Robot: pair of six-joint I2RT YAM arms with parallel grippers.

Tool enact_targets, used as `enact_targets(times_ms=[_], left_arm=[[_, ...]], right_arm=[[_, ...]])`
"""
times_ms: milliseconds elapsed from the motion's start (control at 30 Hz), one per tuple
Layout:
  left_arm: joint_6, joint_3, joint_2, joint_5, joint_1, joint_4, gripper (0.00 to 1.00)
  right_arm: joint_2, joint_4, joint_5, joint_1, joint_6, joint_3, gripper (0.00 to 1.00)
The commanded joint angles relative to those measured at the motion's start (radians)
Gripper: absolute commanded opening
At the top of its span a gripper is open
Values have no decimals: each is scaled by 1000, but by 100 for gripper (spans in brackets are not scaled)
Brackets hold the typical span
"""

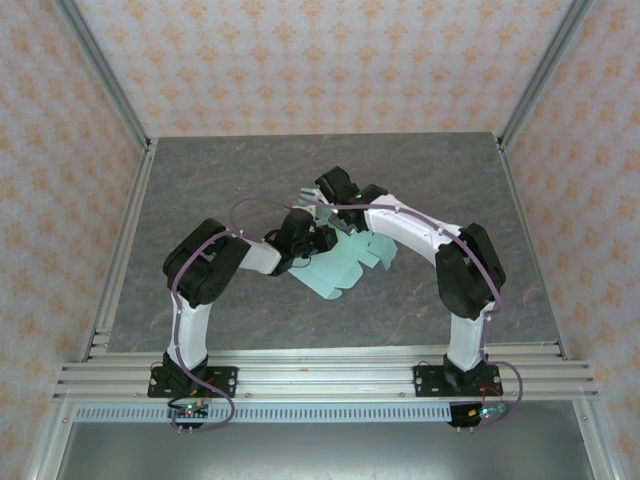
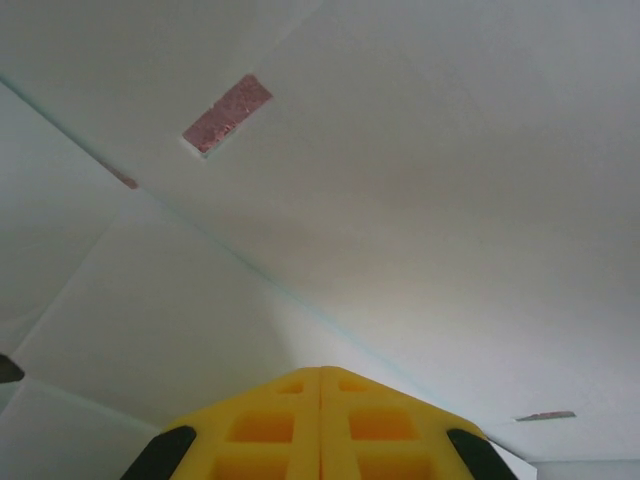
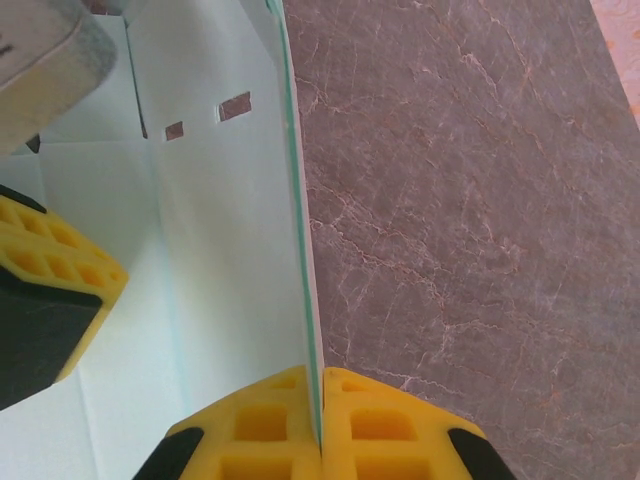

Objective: Fold the paper box

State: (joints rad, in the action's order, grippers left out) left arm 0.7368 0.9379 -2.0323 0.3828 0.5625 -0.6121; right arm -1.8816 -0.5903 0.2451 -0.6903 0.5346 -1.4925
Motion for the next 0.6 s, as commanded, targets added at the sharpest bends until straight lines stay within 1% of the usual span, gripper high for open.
enact_targets(times_ms=[0, 200, 433, 567], left_arm=[[31, -37, -37, -31, 5, -5, 7], [50, -61, -22, -30, 4, -33, 11], [60, -84, 6, -31, -4, -52, 14], [69, -95, 17, -25, -14, -62, 17]], right_arm=[[16, 93, -5, -20, -49, 48, 0], [23, 203, 100, -20, 45, 112, 0], [57, 339, 155, -28, 135, 168, 0], [64, 388, 186, -35, 182, 184, 0]])
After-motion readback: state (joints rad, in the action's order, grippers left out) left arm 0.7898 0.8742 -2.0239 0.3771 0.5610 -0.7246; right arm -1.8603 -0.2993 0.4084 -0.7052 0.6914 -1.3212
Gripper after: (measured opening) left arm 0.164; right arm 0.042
